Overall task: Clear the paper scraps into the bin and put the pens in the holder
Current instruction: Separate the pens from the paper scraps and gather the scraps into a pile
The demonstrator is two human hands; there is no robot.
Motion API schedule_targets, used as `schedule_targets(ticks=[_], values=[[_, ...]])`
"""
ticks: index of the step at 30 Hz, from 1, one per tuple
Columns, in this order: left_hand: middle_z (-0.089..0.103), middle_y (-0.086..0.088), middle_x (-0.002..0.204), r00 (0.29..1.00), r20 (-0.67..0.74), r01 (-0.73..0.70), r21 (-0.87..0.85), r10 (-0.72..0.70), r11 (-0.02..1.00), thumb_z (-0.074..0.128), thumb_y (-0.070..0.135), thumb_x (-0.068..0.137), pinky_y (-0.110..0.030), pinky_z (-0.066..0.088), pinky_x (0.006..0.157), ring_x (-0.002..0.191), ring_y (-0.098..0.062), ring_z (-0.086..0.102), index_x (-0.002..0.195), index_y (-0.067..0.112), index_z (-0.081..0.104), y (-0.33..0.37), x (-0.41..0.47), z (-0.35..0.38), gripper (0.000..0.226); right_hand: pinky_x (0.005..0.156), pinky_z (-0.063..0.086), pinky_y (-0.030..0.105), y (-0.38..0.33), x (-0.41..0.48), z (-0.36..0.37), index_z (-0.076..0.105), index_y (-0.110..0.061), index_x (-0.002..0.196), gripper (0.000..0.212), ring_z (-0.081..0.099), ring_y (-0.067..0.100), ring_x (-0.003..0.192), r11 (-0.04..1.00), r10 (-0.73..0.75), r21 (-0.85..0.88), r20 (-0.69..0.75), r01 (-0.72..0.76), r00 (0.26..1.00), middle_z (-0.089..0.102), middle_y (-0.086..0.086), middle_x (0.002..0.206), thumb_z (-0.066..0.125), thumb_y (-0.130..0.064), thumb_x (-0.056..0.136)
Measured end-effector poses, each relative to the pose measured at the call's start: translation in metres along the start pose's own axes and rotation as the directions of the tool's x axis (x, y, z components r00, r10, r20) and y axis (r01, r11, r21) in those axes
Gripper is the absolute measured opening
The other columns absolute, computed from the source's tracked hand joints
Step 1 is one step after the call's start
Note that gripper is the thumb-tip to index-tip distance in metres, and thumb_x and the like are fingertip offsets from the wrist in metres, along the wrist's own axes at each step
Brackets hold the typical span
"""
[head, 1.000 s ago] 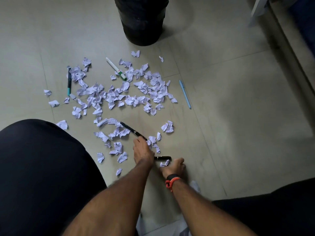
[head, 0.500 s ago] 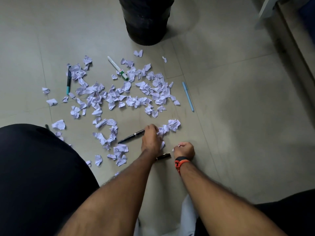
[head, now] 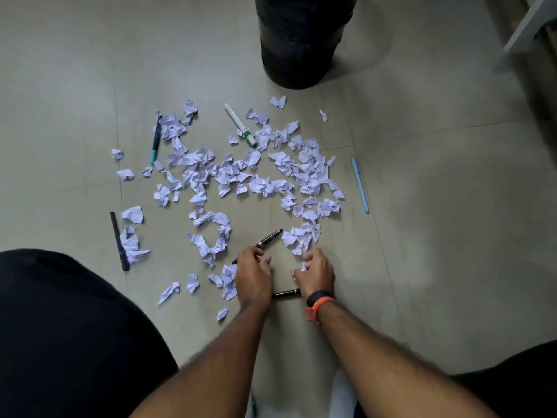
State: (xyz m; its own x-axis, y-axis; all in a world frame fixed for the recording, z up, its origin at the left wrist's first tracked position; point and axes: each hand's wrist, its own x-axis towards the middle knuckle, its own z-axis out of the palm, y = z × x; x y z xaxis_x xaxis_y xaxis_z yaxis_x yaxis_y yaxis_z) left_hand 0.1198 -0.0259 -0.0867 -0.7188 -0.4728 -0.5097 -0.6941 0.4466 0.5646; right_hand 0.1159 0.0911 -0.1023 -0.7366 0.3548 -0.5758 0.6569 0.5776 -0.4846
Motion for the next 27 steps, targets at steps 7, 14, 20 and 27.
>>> schedule_targets(ticks=[7, 14, 20, 27], values=[[0.053, -0.005, 0.107, 0.972, -0.235, 0.043, 0.091, -0.020, 0.995, 0.064, 0.023, 0.088, -0.039, 0.045, 0.084, 0.105, -0.027, 0.051, 0.101, 0.015, 0.053, -0.031, -0.006, -0.015, 0.019, 0.076, 0.038, 0.030, -0.060, 0.062, 0.008, 0.055, -0.008, 0.093, 0.019, 0.060, 0.031, 0.093, 0.983, -0.141, 0.094, -0.154, 0.157, 0.978, 0.064, 0.013, 0.096, 0.062, 0.000, 0.077], [0.045, -0.026, 0.126, 0.572, -0.353, 0.610, -0.421, -0.740, 0.672, 0.067, 0.029, 0.087, -0.047, 0.032, 0.097, 0.112, -0.046, 0.045, 0.114, 0.001, 0.047, -0.044, -0.014, -0.026, 0.044, 0.078, 0.040, 0.030, -0.041, 0.037, 0.009, 0.056, -0.012, 0.095, 0.021, 0.059, 0.027, 0.095, 0.987, -0.162, -0.035, -0.102, 0.160, 0.981, 0.064, 0.007, 0.097, 0.068, -0.009, 0.078], [0.039, -0.022, 0.129, 0.600, -0.275, 0.561, -0.525, -0.751, 0.640, 0.078, 0.032, 0.076, -0.041, 0.038, 0.091, 0.110, -0.043, 0.049, 0.127, 0.007, 0.043, -0.044, -0.010, -0.031, 0.066, 0.083, 0.046, 0.034, -0.052, 0.044, 0.028, 0.063, -0.011, 0.095, 0.020, 0.062, 0.031, 0.096, 0.970, -0.237, -0.074, -0.070, 0.232, 0.969, 0.068, 0.011, 0.096, 0.052, 0.001, 0.082], [0.045, -0.018, 0.129, 0.691, -0.223, 0.422, -0.647, -0.688, 0.634, 0.074, 0.025, 0.081, -0.039, 0.043, 0.088, 0.111, -0.036, 0.053, 0.121, 0.003, 0.046, -0.040, 0.030, -0.052, 0.053, 0.079, 0.050, 0.035, -0.108, 0.068, 0.014, 0.060, -0.012, 0.098, 0.019, 0.063, 0.029, 0.094, 0.957, -0.289, -0.031, -0.117, 0.288, 0.950, 0.068, 0.010, 0.100, 0.048, -0.001, 0.087]])
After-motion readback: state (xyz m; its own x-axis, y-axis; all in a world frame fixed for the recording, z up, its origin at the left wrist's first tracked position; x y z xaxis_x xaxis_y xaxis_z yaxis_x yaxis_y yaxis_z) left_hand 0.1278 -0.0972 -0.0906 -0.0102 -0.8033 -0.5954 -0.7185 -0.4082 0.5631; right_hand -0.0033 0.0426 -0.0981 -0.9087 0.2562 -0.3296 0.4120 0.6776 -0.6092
